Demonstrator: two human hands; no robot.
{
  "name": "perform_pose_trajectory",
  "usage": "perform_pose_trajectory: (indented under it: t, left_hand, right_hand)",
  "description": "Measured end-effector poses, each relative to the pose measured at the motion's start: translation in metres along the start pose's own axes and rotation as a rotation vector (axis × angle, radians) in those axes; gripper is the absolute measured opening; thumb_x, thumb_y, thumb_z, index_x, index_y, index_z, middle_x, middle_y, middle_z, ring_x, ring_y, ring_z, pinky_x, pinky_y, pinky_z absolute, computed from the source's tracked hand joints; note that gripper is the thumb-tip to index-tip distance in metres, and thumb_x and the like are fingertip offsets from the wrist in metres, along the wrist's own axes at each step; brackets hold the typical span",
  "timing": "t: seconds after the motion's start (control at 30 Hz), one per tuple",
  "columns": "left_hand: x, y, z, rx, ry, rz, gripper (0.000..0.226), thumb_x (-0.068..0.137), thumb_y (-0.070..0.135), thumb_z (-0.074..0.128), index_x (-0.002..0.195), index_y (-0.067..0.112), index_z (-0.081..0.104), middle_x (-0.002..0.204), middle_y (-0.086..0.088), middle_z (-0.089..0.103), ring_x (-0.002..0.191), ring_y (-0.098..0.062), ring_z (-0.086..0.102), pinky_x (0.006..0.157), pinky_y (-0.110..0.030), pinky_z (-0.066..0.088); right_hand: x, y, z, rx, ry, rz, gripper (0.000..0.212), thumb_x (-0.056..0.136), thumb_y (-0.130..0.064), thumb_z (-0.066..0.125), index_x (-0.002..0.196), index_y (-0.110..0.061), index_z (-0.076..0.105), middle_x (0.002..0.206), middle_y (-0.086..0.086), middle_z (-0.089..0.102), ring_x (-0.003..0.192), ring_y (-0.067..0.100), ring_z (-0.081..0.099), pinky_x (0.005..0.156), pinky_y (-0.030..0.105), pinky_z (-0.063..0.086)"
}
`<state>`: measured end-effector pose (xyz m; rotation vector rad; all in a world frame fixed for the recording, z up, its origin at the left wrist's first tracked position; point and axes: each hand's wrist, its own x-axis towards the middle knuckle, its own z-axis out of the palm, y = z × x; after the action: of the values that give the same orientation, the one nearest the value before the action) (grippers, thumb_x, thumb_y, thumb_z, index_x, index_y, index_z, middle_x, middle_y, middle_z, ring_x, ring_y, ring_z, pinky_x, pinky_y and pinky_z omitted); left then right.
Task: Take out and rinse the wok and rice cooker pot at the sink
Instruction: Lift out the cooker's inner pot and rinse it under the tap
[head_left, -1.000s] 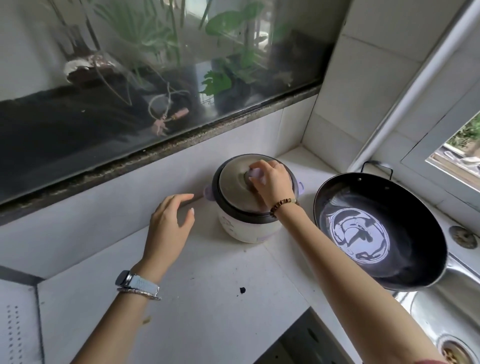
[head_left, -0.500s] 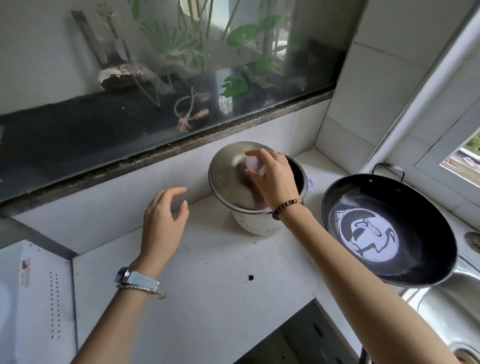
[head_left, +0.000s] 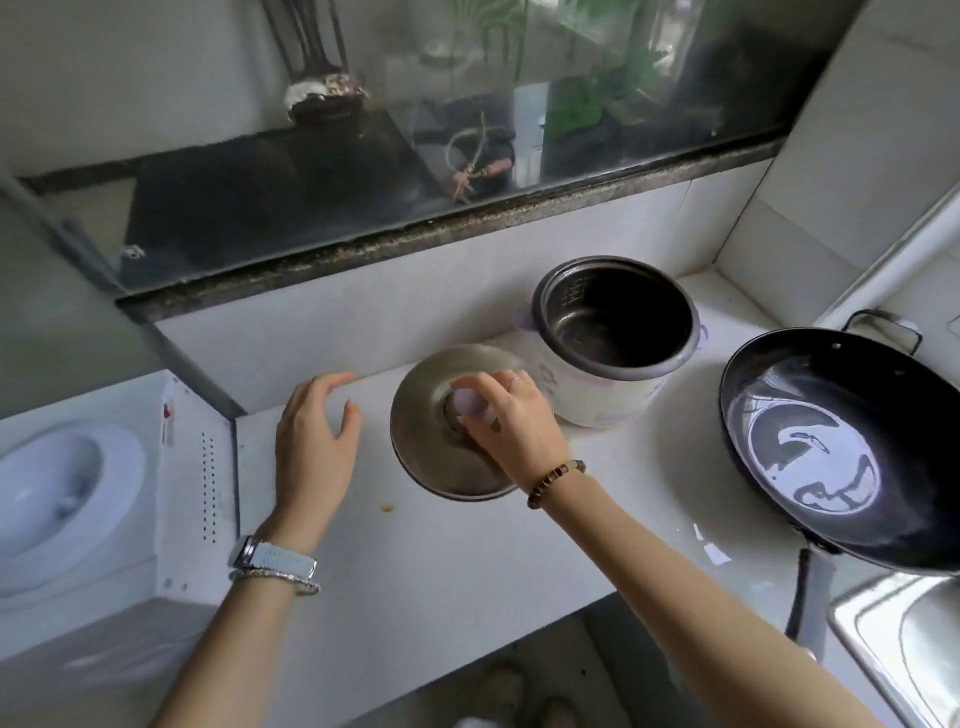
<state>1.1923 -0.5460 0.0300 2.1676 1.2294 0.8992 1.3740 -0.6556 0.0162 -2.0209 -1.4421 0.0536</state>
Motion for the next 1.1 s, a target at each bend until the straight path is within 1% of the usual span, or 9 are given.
perform_pose_trajectory:
  t: [0.17, 0.3, 0.47, 0.53, 0.67, 0.8, 0.97, 1.03, 1.1]
  left_hand:
    - [-0.012, -0.016, -0.004, 0.021, -0.006, -0.039, 0.028, 0.091, 0.003, 0.057, 0.117, 0.009, 0.062, 0.12, -0.006, 0.063, 0.115, -0.022, 0.055, 0.096, -0.02, 0.035]
    - [-0.016, -0.027, -0.002, 0.007, -0.035, -0.072, 0.028, 0.091, 0.006, 0.056, 0.118, 0.011, 0.062, 0.121, -0.006, 0.063, 0.115, -0.022, 0.055, 0.098, -0.023, 0.036]
    - [-0.019, -0.028, 0.001, -0.01, -0.046, -0.074, 0.028, 0.091, 0.006, 0.056, 0.118, 0.011, 0.062, 0.12, -0.006, 0.063, 0.114, -0.021, 0.056, 0.098, -0.025, 0.038]
    - [-0.021, -0.027, 0.001, -0.015, -0.052, -0.074, 0.028, 0.091, 0.006, 0.056, 0.118, 0.011, 0.062, 0.12, -0.005, 0.062, 0.114, -0.021, 0.056, 0.099, -0.025, 0.038]
    - [-0.024, -0.025, 0.001, -0.015, -0.075, -0.066, 0.028, 0.092, 0.006, 0.056, 0.119, 0.012, 0.061, 0.121, -0.005, 0.061, 0.115, -0.02, 0.055, 0.099, -0.024, 0.037]
    - [-0.025, -0.024, 0.004, -0.018, -0.097, -0.059, 0.028, 0.092, 0.006, 0.056, 0.119, 0.011, 0.061, 0.121, -0.006, 0.061, 0.116, -0.022, 0.055, 0.1, -0.031, 0.04]
    - [-0.022, -0.015, 0.012, -0.035, -0.146, -0.052, 0.027, 0.093, 0.007, 0.056, 0.119, 0.013, 0.061, 0.122, -0.004, 0.061, 0.116, -0.021, 0.055, 0.098, -0.029, 0.041]
    - [-0.018, -0.008, 0.018, -0.058, -0.174, -0.05, 0.026, 0.094, 0.008, 0.055, 0.119, 0.014, 0.062, 0.123, -0.004, 0.061, 0.116, -0.019, 0.055, 0.097, -0.027, 0.041]
    - [-0.012, 0.001, 0.026, -0.086, -0.19, -0.053, 0.025, 0.094, 0.007, 0.055, 0.117, 0.013, 0.063, 0.122, -0.004, 0.062, 0.115, -0.019, 0.055, 0.096, -0.026, 0.04]
  right_hand:
    - [-0.032, -0.002, 0.045, 0.01, -0.186, 0.087, 0.026, 0.074, -0.02, 0.07, 0.1, -0.019, 0.066, 0.087, 0.005, 0.064, 0.082, 0.026, 0.059, 0.066, 0.024, 0.037]
    - [-0.063, -0.002, 0.074, 0.014, -0.333, 0.155, 0.028, 0.075, -0.022, 0.067, 0.102, -0.023, 0.064, 0.089, 0.002, 0.063, 0.084, 0.024, 0.059, 0.069, 0.029, 0.047]
    - [-0.083, -0.004, 0.095, -0.021, -0.436, 0.173, 0.031, 0.079, -0.024, 0.062, 0.11, -0.023, 0.06, 0.1, 0.002, 0.06, 0.095, 0.022, 0.055, 0.069, 0.025, 0.039]
    - [-0.086, -0.004, 0.1, -0.02, -0.463, 0.159, 0.032, 0.079, -0.022, 0.062, 0.111, -0.02, 0.058, 0.102, 0.004, 0.059, 0.097, 0.023, 0.054, 0.073, 0.027, 0.042]
    - [-0.088, -0.003, 0.107, 0.0, -0.48, 0.164, 0.031, 0.082, -0.021, 0.062, 0.112, -0.017, 0.056, 0.103, 0.005, 0.058, 0.097, 0.023, 0.053, 0.079, 0.029, 0.045]
    - [-0.088, -0.002, 0.11, 0.008, -0.476, 0.167, 0.031, 0.085, -0.023, 0.061, 0.114, -0.017, 0.054, 0.107, 0.005, 0.057, 0.098, 0.022, 0.052, 0.081, 0.028, 0.045]
    - [-0.087, 0.002, 0.11, 0.015, -0.488, 0.194, 0.036, 0.085, -0.03, 0.063, 0.117, -0.018, 0.053, 0.113, 0.003, 0.056, 0.104, 0.022, 0.051, 0.09, 0.032, 0.047]
    - [-0.083, 0.005, 0.103, 0.021, -0.458, 0.203, 0.039, 0.085, -0.037, 0.062, 0.118, -0.019, 0.053, 0.117, 0.001, 0.055, 0.108, 0.021, 0.05, 0.092, 0.032, 0.045]
    - [-0.076, 0.01, 0.086, 0.066, -0.366, 0.223, 0.037, 0.088, -0.039, 0.06, 0.119, -0.019, 0.054, 0.117, 0.001, 0.054, 0.108, 0.019, 0.049, 0.091, 0.028, 0.045]
